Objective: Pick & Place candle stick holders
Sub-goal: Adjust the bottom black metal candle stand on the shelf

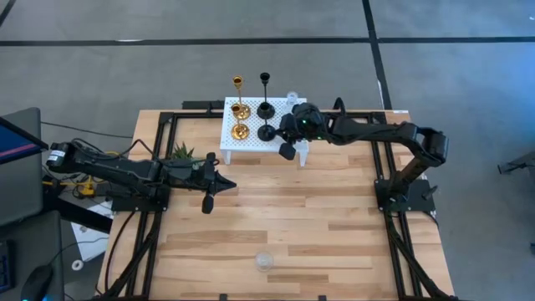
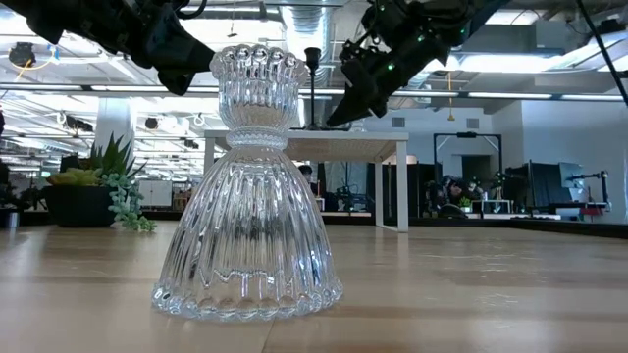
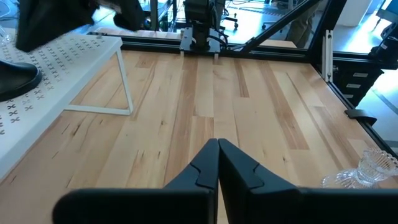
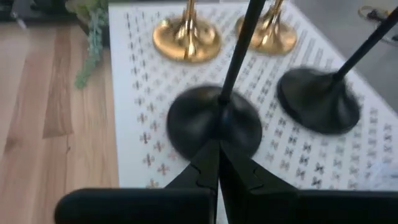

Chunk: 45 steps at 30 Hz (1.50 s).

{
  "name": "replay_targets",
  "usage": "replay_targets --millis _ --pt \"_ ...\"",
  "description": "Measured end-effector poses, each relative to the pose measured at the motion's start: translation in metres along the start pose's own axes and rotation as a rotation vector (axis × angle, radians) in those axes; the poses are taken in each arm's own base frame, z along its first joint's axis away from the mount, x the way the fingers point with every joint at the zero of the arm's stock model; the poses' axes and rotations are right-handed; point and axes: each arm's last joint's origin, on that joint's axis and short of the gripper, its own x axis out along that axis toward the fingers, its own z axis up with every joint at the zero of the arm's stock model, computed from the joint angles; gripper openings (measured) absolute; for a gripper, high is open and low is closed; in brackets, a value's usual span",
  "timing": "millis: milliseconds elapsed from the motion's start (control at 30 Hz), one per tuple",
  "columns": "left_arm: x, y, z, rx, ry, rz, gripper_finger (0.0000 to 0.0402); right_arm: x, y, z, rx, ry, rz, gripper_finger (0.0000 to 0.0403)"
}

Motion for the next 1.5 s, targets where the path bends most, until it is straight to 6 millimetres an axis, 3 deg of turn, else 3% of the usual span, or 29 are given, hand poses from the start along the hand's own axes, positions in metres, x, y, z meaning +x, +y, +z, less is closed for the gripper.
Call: replay_targets --millis 200,1500 --pt "0.0 0.0 0.0 0.0 0.0 0.0 0.0008 0.0073 0.0001 -0.0051 0.003 0.024 -0.003 0.0" --pt "0.0 0.0 0.0 0.0 0.0 0.0 0.0009 0.0064 -0.0019 0.0005 0.011 -0.023 -0.059 0.0"
